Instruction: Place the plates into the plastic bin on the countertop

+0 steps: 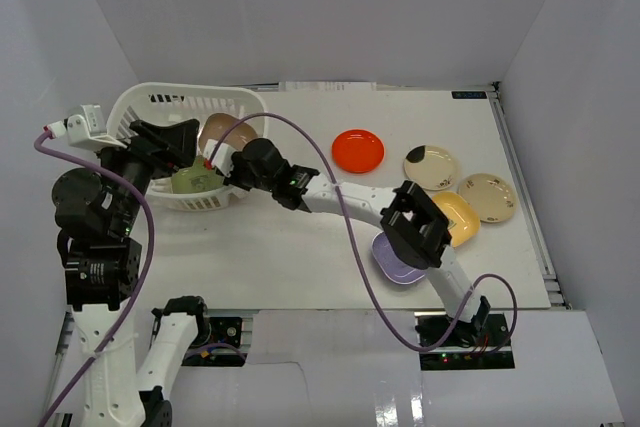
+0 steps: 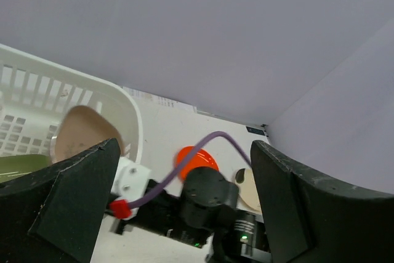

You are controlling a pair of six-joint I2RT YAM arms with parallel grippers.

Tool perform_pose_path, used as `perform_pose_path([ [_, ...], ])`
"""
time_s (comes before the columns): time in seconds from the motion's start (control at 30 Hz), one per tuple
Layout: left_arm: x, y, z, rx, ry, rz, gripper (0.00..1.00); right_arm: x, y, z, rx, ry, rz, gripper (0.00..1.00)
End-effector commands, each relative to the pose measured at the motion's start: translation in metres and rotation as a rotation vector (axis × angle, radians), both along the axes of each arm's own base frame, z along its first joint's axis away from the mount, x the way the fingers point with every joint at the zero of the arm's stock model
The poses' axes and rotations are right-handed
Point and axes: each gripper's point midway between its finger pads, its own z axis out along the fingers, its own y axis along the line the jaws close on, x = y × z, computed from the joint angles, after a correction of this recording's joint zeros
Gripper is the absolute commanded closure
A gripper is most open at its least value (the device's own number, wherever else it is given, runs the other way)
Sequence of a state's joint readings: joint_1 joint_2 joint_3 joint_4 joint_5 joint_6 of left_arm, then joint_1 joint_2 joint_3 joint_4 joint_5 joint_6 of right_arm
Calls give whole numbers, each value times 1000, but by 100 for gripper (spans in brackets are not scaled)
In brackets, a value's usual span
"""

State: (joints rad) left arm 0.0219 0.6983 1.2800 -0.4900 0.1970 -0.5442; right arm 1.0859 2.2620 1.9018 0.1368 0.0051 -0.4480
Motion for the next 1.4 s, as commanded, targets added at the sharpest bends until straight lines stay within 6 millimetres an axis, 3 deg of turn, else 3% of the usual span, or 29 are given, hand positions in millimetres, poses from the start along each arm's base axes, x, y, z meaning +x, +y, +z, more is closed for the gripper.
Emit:
perform_pose_path([
  [0.0, 4, 2, -15, 21, 32, 14, 2, 28, -57, 68, 118, -95, -138, 92],
  [0.03, 5, 2, -18, 21, 38, 9, 2, 29, -67, 66, 104, -105, -160, 92],
  [0.07, 6, 0, -20, 20, 45, 3, 2, 27, -79, 48, 60, -102, -182, 92],
  [0.1, 7, 0, -22, 19, 50, -2, 2, 28, -91, 62, 69, -126, -218, 92],
  [0.2, 12, -4, -30, 8, 69, -23, 2, 26, -113, 57, 34, -138, -261, 92],
  [0.4, 10, -8, -32, -7, 68, -45, 2, 17, -132, 71, 23, -139, -254, 92],
  [0.53, 6, -8, -17, 10, 39, -46, 2, -7, -109, 91, 33, -124, -54, 92],
  [0.6, 1, -5, -6, 37, 18, -31, 2, -21, -89, 84, 6, -87, 68, 92],
  [0.63, -2, -3, -2, 45, 8, -19, 2, -22, -83, 95, 6, -85, 97, 92],
  [0.7, -8, 1, 3, 62, -5, 4, 2, -27, -68, 71, -46, -43, 173, 92],
  [0.73, -10, 1, 6, 65, -14, 6, 2, -26, -60, 82, -36, -50, 190, 92],
  [0.77, -13, 2, 6, 69, -16, 11, 2, -29, -55, 50, -101, 3, 224, 92],
  [0.87, -13, 2, 4, 72, -12, 10, 2, -27, -40, 29, -137, 49, 262, 92],
  [0.97, -10, 4, -1, 80, 1, 20, 2, -32, -32, 19, -143, 93, 300, 92],
  [1.2, -4, 6, -8, 81, 19, 32, 2, -36, -33, 11, -175, 117, 323, 89],
  [1.3, -3, 6, -11, 73, 25, 32, 2, -36, -32, 9, -178, 120, 323, 79],
  [1.37, -3, 7, -11, 70, 24, 35, 2, -33, -32, 9, -177, 117, 308, 62],
])
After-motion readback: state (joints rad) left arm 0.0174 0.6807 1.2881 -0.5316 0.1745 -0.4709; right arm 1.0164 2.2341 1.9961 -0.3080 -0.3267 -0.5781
